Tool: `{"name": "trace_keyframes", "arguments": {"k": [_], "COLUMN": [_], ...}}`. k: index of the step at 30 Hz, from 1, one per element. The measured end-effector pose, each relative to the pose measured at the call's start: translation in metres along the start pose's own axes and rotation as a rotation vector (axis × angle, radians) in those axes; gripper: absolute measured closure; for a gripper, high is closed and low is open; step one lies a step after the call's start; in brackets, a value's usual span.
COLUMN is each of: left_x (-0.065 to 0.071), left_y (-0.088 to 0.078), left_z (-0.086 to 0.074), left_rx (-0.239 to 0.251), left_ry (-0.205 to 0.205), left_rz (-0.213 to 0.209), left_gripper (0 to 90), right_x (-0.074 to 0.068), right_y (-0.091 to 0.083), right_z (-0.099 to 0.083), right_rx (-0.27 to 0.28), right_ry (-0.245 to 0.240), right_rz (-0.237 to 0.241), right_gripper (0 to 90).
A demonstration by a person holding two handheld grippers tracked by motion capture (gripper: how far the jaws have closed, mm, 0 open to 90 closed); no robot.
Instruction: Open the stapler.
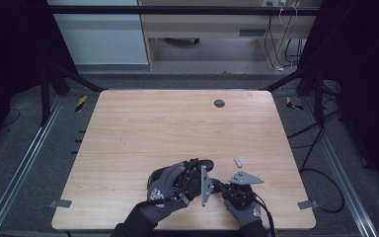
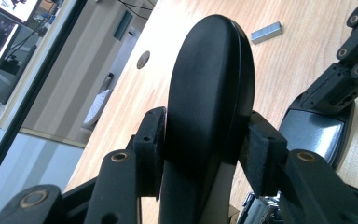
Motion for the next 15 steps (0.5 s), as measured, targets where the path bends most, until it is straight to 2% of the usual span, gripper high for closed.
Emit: {"name": "trace_keyframes", "arguments": {"k": [15], "left_x": [-0.015], "left_y": [-0.014], "left_z": [-0.007], "left_rx": [0.045], "left_ry": [-0.065], "left_rz": [0.019], "left_gripper": [56.1], "right_x": [0.001], "right_y": [0.000], "right_z": [0.000], "right_rx": [-0.004], "right_ry": [-0.005], "right_rz": [-0.002], "right_gripper": [90.0]}}
Point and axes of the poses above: each handheld gripper's, and its own axes: y roughly forward along the jaws, z roughly out of its top, x roughly to its right, the point moved 1 cm from there along y, roughly forward along the jaws, and after that the axes turned 1 degree about -y, right-handed, at the moved point
